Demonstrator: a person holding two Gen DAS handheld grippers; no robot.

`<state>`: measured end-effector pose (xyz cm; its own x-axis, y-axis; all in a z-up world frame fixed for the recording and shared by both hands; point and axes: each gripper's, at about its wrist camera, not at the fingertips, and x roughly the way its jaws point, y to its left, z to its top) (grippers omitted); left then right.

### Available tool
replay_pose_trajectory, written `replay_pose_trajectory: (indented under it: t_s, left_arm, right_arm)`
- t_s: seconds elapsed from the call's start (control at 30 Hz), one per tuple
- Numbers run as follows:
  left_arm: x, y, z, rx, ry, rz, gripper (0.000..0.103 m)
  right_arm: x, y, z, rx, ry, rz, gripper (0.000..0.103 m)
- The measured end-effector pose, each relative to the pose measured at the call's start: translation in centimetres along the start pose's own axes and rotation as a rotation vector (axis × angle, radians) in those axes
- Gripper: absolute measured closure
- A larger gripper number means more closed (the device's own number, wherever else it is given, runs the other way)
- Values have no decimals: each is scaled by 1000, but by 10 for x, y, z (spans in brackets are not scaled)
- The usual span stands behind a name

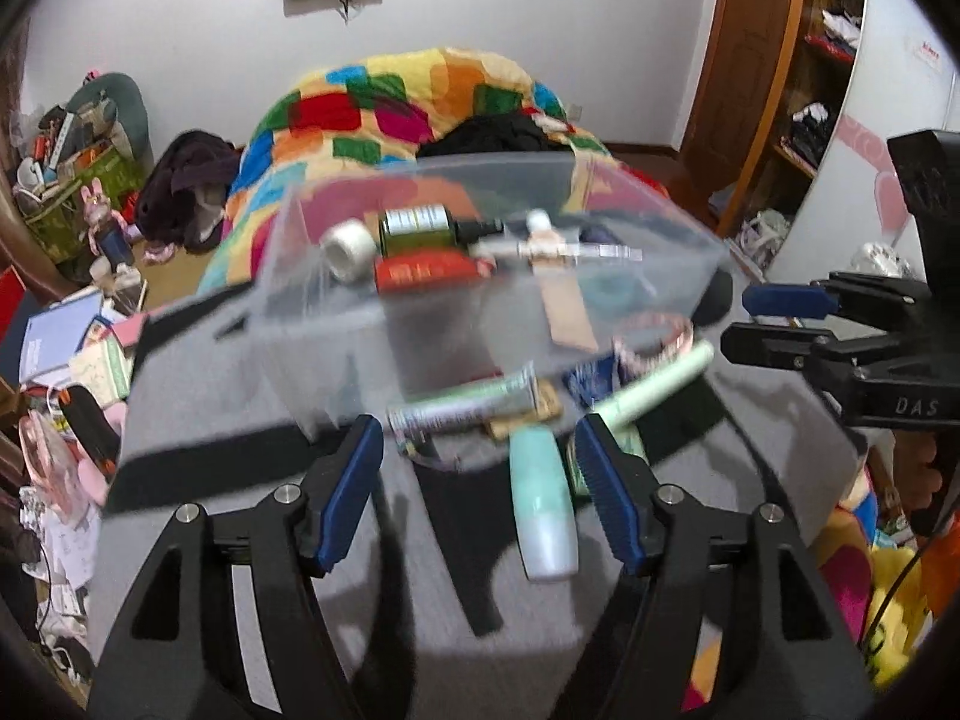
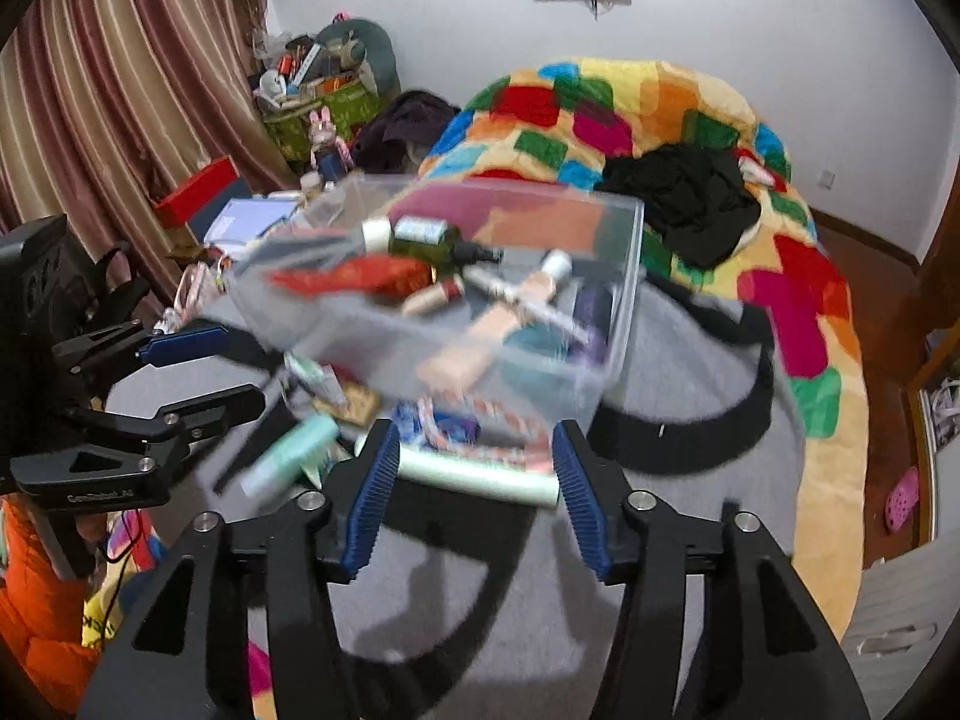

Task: Organize objects
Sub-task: 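Carry the red packet and white pen over the box, releasing the pen with the right gripper, then grasp the mint-green bottle with the left gripper while the right grasps the pale green tube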

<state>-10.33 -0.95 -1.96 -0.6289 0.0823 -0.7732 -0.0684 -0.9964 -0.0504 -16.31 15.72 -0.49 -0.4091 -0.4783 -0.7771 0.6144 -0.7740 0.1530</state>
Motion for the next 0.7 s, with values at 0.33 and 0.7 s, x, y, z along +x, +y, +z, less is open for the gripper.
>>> replay_pose_trajectory:
  t_s: [0.33,0.7]
  left_arm:
    - [18,-10,-34,2,54,-11,40]
    - [12,2,-37,1,46,-3,62]
  right_arm:
    - [34,-4,-9,-23,73,20,51]
    - [4,20,-26,-176,44,10,53]
